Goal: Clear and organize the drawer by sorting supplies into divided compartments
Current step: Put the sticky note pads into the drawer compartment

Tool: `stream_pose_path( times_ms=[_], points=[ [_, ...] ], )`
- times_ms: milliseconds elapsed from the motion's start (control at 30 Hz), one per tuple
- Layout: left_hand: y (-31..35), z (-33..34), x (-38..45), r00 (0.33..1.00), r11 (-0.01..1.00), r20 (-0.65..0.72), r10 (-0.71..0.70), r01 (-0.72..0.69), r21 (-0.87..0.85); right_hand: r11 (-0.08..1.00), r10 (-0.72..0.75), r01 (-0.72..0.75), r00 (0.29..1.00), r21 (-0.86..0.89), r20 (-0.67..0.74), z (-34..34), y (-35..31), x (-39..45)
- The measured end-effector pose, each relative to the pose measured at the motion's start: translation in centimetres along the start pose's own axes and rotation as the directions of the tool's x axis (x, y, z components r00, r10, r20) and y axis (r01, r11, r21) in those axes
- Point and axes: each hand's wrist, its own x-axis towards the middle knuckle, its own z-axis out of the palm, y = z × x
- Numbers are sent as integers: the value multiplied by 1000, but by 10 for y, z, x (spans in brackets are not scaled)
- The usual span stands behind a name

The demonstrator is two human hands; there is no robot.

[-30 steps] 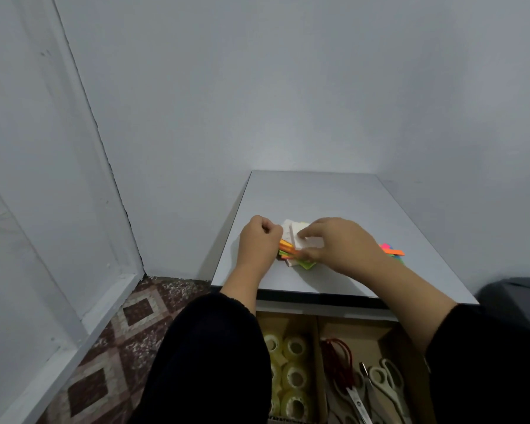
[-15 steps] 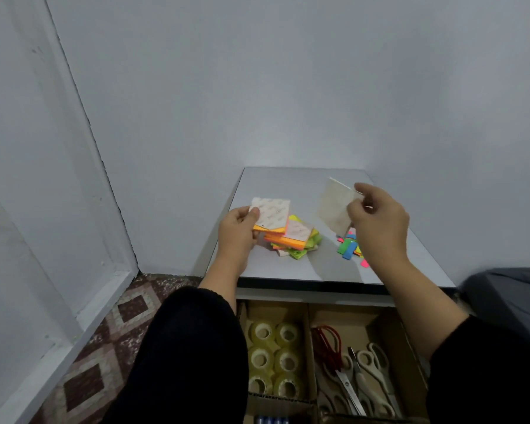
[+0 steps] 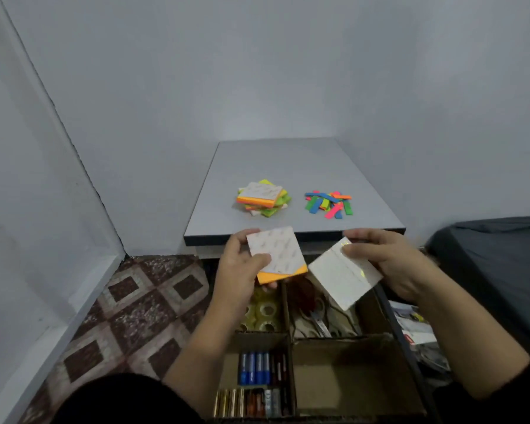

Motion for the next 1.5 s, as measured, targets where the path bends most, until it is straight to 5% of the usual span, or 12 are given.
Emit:
stream_pose_path(
  times_ms=[200,500,733,867,1067,1133,1233,1367,1500],
  points=[
    [-50,12,-59,977,967,130,-171,142,212,836,105,-16,986,-549,132,-9,43,-34],
    [-74,21,-74,934,765,319,-164,-84,639,498,121,104,975,-861,189,6,85,-43],
    [-74,26,-80,907,378,412,-90,-352,856,330,171,129,966,-935,194,18,117,-42],
    [-76,27,-80,842,179,538,-25,-526,832,281,129,98,982,-955,138,19,117,-44],
    [-76,26,-80,722,91,691,-33,-686,721,233,124,49,989,-971,80,22,121,-49],
    [-73,28,-83,651,59,748,-125,-748,661,209,188,31,980,-977,71,26,127,-49],
    [-68,32,-83,648,40,703,-294,-727,686,165,317,14,946,-986,66,31,135,-46],
    [-70,39,-77,564,-139,664,-491,-804,579,94,395,21,917,-995,57,33,140,-39],
    [-74,58,-70,533,-297,472,-702,-822,487,71,428,19,902,-997,48,34,140,-37]
  ],
)
